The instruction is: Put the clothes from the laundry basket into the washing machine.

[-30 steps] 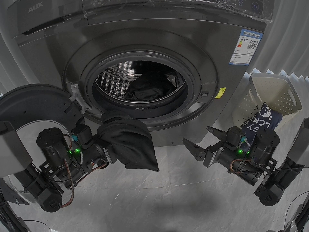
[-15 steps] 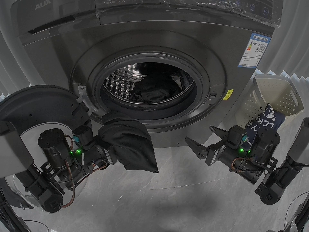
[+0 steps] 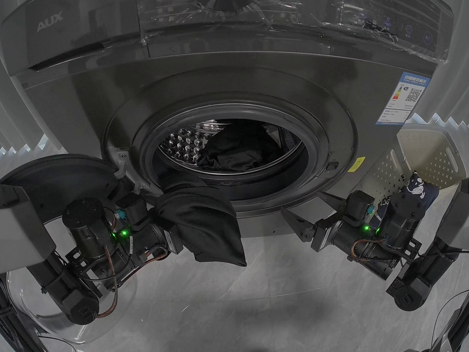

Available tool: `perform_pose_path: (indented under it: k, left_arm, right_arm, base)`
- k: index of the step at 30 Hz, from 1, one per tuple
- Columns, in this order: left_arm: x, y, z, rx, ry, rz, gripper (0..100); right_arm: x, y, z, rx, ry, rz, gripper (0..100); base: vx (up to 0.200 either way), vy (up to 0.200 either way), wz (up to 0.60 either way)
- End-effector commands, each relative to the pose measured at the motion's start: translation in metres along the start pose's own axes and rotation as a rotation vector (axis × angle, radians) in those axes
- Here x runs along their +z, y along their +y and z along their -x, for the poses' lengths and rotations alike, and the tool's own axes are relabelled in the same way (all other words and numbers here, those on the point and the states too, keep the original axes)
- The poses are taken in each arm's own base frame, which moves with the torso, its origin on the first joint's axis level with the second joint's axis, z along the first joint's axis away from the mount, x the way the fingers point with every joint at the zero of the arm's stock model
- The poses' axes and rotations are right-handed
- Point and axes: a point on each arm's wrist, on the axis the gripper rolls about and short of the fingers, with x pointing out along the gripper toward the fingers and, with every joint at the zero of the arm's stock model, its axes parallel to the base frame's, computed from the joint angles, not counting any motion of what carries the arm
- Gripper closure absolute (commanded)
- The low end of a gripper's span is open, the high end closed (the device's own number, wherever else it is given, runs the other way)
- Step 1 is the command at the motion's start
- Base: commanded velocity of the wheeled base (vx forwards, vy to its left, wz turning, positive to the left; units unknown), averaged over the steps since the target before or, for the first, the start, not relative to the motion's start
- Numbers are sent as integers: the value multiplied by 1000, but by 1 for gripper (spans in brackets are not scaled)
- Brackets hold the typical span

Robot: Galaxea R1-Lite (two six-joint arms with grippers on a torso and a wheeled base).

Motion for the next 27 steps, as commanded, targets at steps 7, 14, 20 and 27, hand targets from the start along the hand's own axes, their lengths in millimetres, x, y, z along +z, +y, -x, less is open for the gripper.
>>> perform_pose_path:
  k: [7,14,20,27]
  left_arm:
    - [2,-5,0,-17,-9,3,100]
    - [0,-5,-1,-16,-1,2,100]
    - [-1,-1,-4,-4,0,3,100]
    - [0,-2,-29,58,-47,-7,100]
  right_arm:
    - [-1,0,0,2,2,0,0]
    - [-2,3,1,11,9,0,0]
    - [-8,3,8,15,47,2,0]
    - [-23,30,22,115,127,5,0]
  base:
    - [0,-171,0]
    - [0,0,0]
    - [0,0,0]
    - [0,0,0]
